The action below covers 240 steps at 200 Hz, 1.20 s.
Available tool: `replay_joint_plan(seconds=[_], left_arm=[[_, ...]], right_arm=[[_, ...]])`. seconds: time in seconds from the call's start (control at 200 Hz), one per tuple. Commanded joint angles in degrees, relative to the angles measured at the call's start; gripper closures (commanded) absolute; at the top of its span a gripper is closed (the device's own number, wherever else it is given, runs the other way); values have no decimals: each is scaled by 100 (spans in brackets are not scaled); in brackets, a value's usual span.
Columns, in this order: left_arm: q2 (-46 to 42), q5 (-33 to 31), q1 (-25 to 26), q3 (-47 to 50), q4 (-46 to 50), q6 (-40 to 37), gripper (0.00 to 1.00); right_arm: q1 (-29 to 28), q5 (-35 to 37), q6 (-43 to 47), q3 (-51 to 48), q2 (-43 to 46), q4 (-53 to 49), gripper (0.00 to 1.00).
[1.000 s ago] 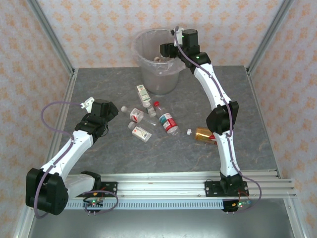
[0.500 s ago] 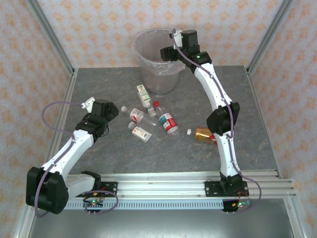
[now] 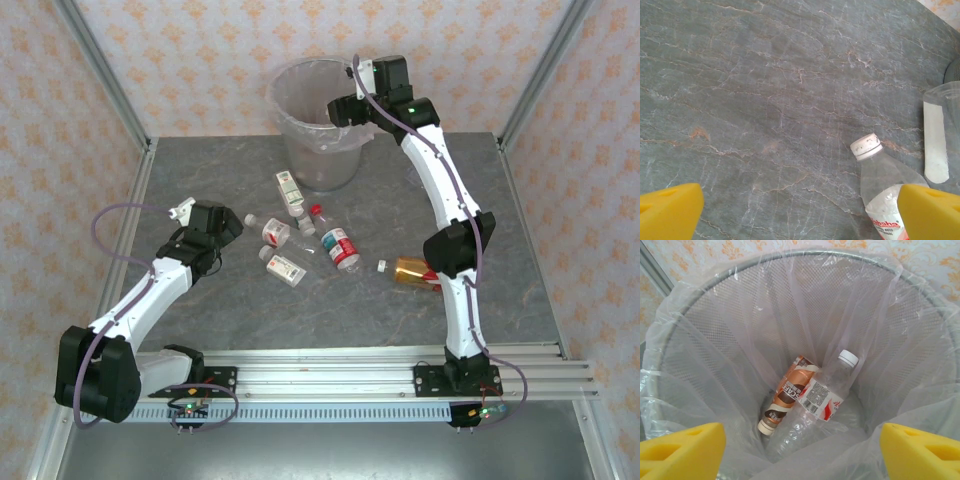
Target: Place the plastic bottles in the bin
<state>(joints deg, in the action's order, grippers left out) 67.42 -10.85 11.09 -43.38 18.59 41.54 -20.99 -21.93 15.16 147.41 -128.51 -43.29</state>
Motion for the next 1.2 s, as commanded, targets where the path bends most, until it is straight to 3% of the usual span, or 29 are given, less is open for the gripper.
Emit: replay_joint_plan(seconds=[0.0, 0.245, 0.455, 0.606, 0.711, 0.936, 1.196], left_arm=[[35, -4, -49, -86, -101, -86, 0], [65, 246, -52, -53, -188, -254, 0], [196, 644, -51, -81, -303, -401, 0], [288, 706, -47, -79, -355, -319, 0], [348, 864, -52, -83, -412, -303, 0], [464, 1437, 25, -134, -386, -164, 0], [334, 1447, 573, -106, 340, 995, 0]], right_arm=[[-29, 147, -84, 78, 376, 36, 16], [-33, 240, -77, -508, 916, 295, 12], [-32, 451, 141, -1335, 1608, 438, 0], [-28, 606, 113, -1920, 2085, 405, 1], [-31, 697, -81, -2969, 2685, 883, 1], [-36, 875, -842, -5976, 4250, 2880, 1], [-33, 1479, -1639, -8061, 5342, 3959, 1]])
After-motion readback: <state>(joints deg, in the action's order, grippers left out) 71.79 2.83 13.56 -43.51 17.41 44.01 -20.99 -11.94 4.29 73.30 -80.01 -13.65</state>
